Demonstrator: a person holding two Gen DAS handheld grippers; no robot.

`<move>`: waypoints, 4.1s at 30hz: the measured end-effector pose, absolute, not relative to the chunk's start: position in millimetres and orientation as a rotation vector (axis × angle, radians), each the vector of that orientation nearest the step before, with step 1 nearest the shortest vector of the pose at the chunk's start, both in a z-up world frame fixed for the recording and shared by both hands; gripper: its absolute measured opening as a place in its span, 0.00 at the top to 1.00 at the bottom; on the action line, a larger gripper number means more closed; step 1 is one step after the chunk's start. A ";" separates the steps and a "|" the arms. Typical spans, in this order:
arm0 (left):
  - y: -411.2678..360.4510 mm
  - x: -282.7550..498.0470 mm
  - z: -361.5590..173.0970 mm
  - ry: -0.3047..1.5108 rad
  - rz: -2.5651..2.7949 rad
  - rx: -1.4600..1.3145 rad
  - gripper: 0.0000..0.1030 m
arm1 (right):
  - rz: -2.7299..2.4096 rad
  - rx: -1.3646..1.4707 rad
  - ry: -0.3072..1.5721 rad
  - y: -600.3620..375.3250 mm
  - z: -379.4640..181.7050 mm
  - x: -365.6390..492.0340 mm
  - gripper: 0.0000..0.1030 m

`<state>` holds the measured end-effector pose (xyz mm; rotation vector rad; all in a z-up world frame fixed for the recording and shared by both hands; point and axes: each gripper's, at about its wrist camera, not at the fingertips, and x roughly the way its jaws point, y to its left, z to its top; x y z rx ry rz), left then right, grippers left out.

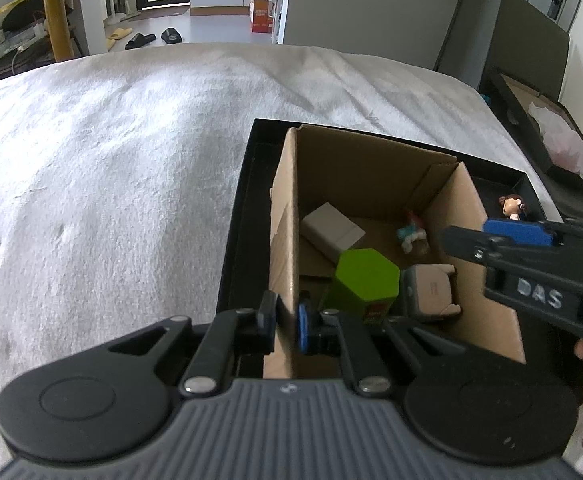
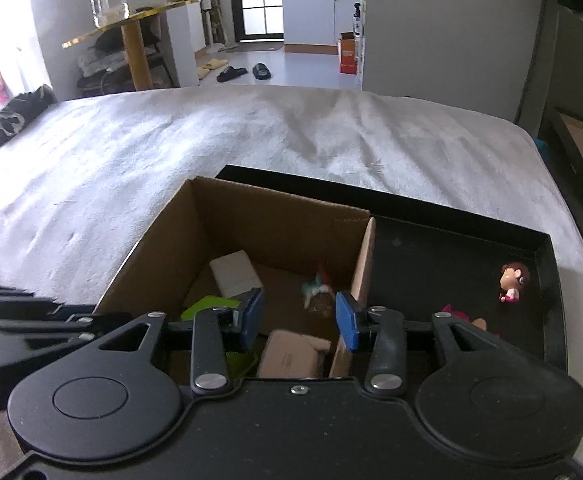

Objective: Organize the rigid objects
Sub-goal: 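Move the right gripper back over the tray to the pink figure, then grasp the pink figure with the right gripper and lift it, then lower the pink figure into the box and open the right gripper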

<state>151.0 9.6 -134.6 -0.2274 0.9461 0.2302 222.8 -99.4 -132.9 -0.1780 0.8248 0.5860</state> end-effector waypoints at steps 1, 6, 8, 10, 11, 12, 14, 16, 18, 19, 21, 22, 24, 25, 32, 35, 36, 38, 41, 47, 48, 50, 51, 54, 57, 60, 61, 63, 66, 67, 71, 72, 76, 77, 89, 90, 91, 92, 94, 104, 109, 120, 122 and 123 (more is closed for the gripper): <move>9.7 151.3 -134.9 0.947 0.233 -0.226 0.90 | 0.583 -0.185 0.817 -101.1 -131.2 220.5 0.61; 10.1 151.2 -135.1 0.954 0.236 -0.223 0.87 | 0.561 -0.154 0.809 -120.2 -122.4 212.9 0.60; 9.8 151.9 -133.8 0.956 0.234 -0.225 0.87 | 0.549 -0.136 0.811 -128.0 -120.9 211.7 0.60; 10.6 152.5 -131.9 0.959 0.231 -0.229 0.86 | 0.537 -0.119 0.817 -135.2 -120.9 210.7 0.60; 11.6 152.4 -130.6 0.959 0.229 -0.234 0.86 | 0.531 -0.109 0.820 -139.7 -121.0 210.2 0.60; 12.3 152.2 -129.5 0.958 0.226 -0.242 0.86 | 0.523 -0.099 0.821 -142.8 -121.9 210.8 0.60; 13.7 150.7 -126.1 0.953 0.222 -0.259 0.77 | 0.506 -0.070 0.829 -151.8 -124.0 211.2 0.60; 13.9 149.0 -122.3 0.942 0.225 -0.267 0.64 | 0.485 -0.043 0.836 -160.0 -127.1 212.7 0.60; 12.3 147.5 -118.2 0.927 0.227 -0.270 0.54 | 0.465 -0.022 0.843 -169.8 -131.0 214.5 0.60; 11.3 146.8 -116.3 0.920 0.223 -0.270 0.50 | 0.459 -0.017 0.848 -172.6 -132.8 215.9 0.60; 7.9 147.0 -112.9 0.914 0.215 -0.261 0.46 | 0.443 0.000 0.858 -180.7 -136.9 219.1 0.57; 6.1 147.5 -112.3 0.915 0.212 -0.253 0.43 | 0.430 0.007 0.861 -184.9 -138.6 220.4 0.55; 2.1 149.5 -112.7 0.920 0.213 -0.234 0.37 | 0.411 0.017 0.860 -191.5 -141.9 222.8 0.52; 0.5 150.5 -113.2 0.924 0.214 -0.224 0.35 | 0.399 0.020 0.863 -194.4 -143.8 224.6 0.51; -7.7 158.1 -117.0 0.945 0.242 -0.160 0.27 | 0.354 0.073 0.872 -214.3 -161.2 235.4 0.43; -11.3 161.6 -118.4 0.947 0.260 -0.139 0.25 | 0.356 0.088 0.884 -220.4 -170.9 241.5 0.43; -12.7 163.0 -118.8 0.949 0.265 -0.134 0.25 | 0.357 0.088 0.886 -222.2 -173.8 243.3 0.43; -16.1 165.9 -120.1 0.953 0.274 -0.117 0.25 | 0.355 0.079 0.887 -225.1 -179.4 248.7 0.43; -18.5 170.1 -122.1 0.960 0.288 -0.108 0.24 | 0.362 0.077 0.898 -229.2 -189.5 260.1 0.43; -19.2 177.8 -127.4 0.979 0.348 -0.088 0.23 | 0.392 0.028 0.916 -226.9 -211.1 278.1 0.43; -19.3 179.0 -128.5 0.984 0.359 -0.086 0.23 | 0.397 0.013 0.917 -225.9 -213.6 279.7 0.43; -21.2 181.4 -130.2 0.990 0.385 -0.066 0.23 | 0.419 -0.029 0.911 -222.6 -217.5 281.9 0.43; -22.1 182.2 -130.7 0.991 0.393 -0.057 0.23 | 0.435 -0.058 0.905 -220.5 -219.5 282.6 0.43; -24.2 184.5 -132.7 0.999 0.411 -0.038 0.23 | 0.455 -0.145 0.888 -214.7 -222.6 282.5 0.43; -25.6 185.9 -135.1 1.008 0.429 -0.020 0.23 | 0.473 -0.196 0.872 -211.2 -223.6 282.8 0.43; -27.8 188.3 -137.2 1.016 0.439 -0.002 0.23 | 0.481 -0.223 0.858 -209.8 -222.6 284.2 0.44; -29.1 189.1 -137.7 1.017 0.438 0.006 0.23 | 0.484 -0.230 0.853 -209.2 -222.9 283.9 0.44; -31.3 190.3 -138.9 1.019 0.437 0.020 0.23 | 0.490 -0.240 0.856 -206.6 -224.1 284.6 0.46; -32.7 192.1 -141.0 1.026 0.440 0.028 0.23 | 0.498 -0.256 0.851 -205.0 -224.7 285.2 0.47; -32.7 192.3 -141.3 1.027 0.443 0.029 0.23 | 0.504 -0.267 0.848 -203.4 -225.2 284.4 0.47; -33.1 193.1 -141.6 1.026 0.435 0.032 0.23 | 0.513 -0.281 0.865 -200.9 -229.7 284.2 0.56; -33.4 192.9 -141.2 1.024 0.431 0.031 0.23 | 0.514 -0.281 0.866 -201.1 -228.8 283.8 0.56; -33.9 192.4 -142.2 1.030 0.424 0.027 0.23 | 0.495 -0.263 0.875 -206.1 -223.5 279.6 0.57; -34.5 192.4 -142.0 1.029 0.421 0.026 0.23 | 0.490 -0.252 0.877 -208.5 -221.6 278.0 0.57; -30.3 183.4 -136.1 1.007 0.402 0.005 0.23 | 0.460 -0.175 0.851 -218.7 -186.4 264.4 0.57; -29.6 182.0 -134.8 1.001 0.401 0.005 0.23 | 0.458 -0.165 0.844 -218.9 -181.6 263.1 0.57; -29.2 180.9 -133.6 0.994 0.400 0.005 0.23 | 0.457 -0.157 0.839 -219.2 -178.3 262.8 0.57; -28.6 179.8 -132.5 0.988 0.398 0.002 0.23 | 0.454 -0.147 0.832 -219.2 -173.3 261.4 0.57; -26.5 177.6 -130.5 0.980 0.395 -0.006 0.23 | 0.454 -0.133 0.822 -218.3 -167.0 259.9 0.57; -15.8 168.3 -126.1 0.958 0.390 -0.050 0.23 | 0.498 -0.092 0.779 -202.6 -136.7 249.1 0.57; -13.8 165.8 -126.6 0.945 0.372 -0.063 0.24 | 0.535 -0.098 0.758 -186.3 -123.6 245.0 0.57; -3.4 154.1 -124.9 0.911 0.316 -0.105 0.27 | 0.602 -0.126 0.748 -145.9 -112.0 234.9 0.57; -2.8 152.3 -124.8 0.905 0.301 -0.116 0.30 | 0.613 -0.130 0.750 -137.6 -111.6 232.8 0.56; -2.5 152.1 -125.6 0.906 0.294 -0.119 0.31 | 0.617 -0.132 0.752 -134.0 -111.4 232.1 0.56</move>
